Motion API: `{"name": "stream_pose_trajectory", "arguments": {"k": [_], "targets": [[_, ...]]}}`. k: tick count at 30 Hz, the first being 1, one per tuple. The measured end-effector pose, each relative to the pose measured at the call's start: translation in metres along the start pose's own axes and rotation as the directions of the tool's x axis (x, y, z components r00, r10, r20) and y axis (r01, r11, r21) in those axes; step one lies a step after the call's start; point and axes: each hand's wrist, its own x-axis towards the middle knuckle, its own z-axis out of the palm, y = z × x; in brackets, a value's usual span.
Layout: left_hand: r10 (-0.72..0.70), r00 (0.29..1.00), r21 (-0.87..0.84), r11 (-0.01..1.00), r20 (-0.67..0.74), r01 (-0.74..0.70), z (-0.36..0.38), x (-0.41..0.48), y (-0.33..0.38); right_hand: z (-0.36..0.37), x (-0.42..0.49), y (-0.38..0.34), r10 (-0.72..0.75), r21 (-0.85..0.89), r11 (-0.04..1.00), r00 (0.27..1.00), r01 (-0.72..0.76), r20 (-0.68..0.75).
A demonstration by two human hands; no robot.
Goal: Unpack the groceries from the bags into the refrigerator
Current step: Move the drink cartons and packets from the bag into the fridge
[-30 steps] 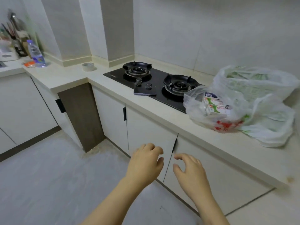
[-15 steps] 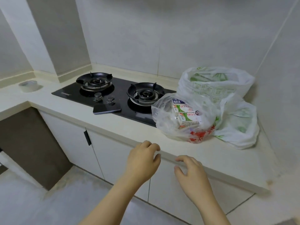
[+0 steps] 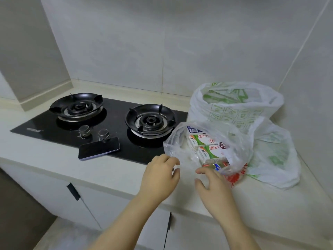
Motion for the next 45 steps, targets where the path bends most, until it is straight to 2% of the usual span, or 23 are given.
{"name": "stream_pose_trajectory", "arguments": {"k": [6,11,14,16,18,21,23,26,31,35,41,45], "targets": [[0.06,0.997,-0.014,0.998,-0.039,-0.06,0.022,0.04,-0.003,-0.004,0.034,0.018,0.018,0.016,1.0,0.995,-0.017,-0.094],[0.106,0.992,-0.004,0.994,-0.072,-0.107,0.043,0.076,0.003,-0.013,0.07,0.037,0.024,-0.071,0.997,0.983,-0.038,-0.184],[0.11,0.992,0.106,0.989,-0.057,-0.103,0.056,0.102,0.008,-0.019,0.098,0.05,-0.046,-0.185,0.983,0.959,-0.007,-0.279],[0.116,0.993,0.235,0.965,0.014,-0.116,0.066,0.123,0.011,-0.025,0.12,0.06,-0.065,-0.265,0.964,0.957,-0.013,-0.284],[0.103,0.991,0.294,0.948,0.081,-0.123,0.077,0.14,0.014,-0.027,0.137,0.067,-0.036,-0.322,0.946,0.978,-0.034,-0.207],[0.061,0.977,0.306,0.944,0.206,-0.124,0.094,0.155,0.013,-0.026,0.155,0.079,0.027,-0.395,0.918,1.0,-0.021,0.009],[0.031,0.965,0.294,0.95,0.259,-0.109,0.103,0.164,0.011,-0.025,0.165,0.087,0.092,-0.472,0.881,0.986,-0.018,0.135],[-0.01,0.933,0.296,0.949,0.36,-0.104,0.114,0.176,0.004,-0.018,0.176,0.1,0.16,-0.494,0.869,0.956,-0.019,0.244],[-0.04,0.869,0.265,0.958,0.493,-0.106,0.135,0.203,0.001,-0.015,0.203,0.118,0.176,-0.47,0.882,0.943,-0.023,0.284],[-0.048,0.877,0.233,0.97,0.478,-0.074,0.153,0.219,0.0,-0.017,0.223,0.127,0.153,-0.435,0.9,0.953,-0.024,0.263],[-0.139,0.885,0.206,0.977,0.445,0.05,0.16,0.242,0.01,-0.025,0.242,0.138,0.17,-0.373,0.926,0.948,-0.061,0.268],[-0.14,0.898,0.194,0.979,0.417,0.063,0.167,0.251,0.014,-0.037,0.24,0.151,0.14,-0.394,0.919,0.959,-0.033,0.246]]}}
